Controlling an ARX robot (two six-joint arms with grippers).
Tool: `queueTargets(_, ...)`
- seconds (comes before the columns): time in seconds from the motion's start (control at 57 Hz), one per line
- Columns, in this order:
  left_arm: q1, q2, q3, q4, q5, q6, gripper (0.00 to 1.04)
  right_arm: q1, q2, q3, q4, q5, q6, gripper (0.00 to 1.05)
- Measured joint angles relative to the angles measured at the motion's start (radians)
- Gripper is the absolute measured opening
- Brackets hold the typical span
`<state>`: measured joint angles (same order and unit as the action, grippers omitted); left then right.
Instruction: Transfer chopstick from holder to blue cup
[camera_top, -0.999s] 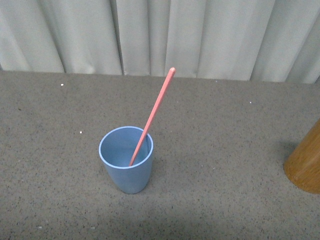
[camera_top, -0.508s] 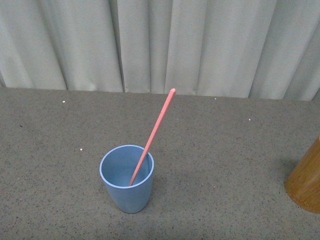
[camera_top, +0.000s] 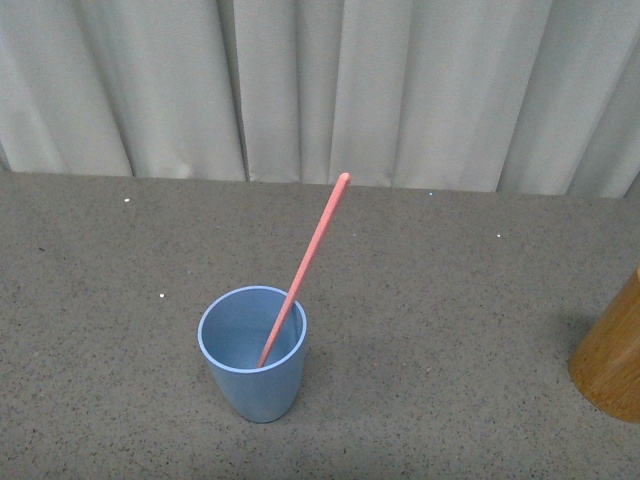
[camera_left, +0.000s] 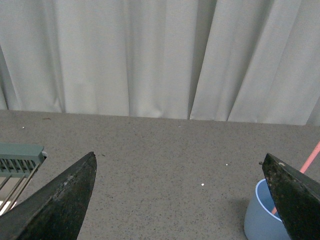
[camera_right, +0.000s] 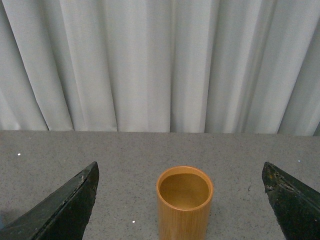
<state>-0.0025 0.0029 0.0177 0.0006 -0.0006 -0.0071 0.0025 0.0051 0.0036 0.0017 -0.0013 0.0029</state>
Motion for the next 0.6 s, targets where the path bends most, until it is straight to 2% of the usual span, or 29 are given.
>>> queueTargets(0.596, 0.0, 0.0, 0.0, 0.0, 0.0, 0.0, 0.98, 0.0, 0.0, 0.0, 0.0, 0.0, 0.0, 0.95)
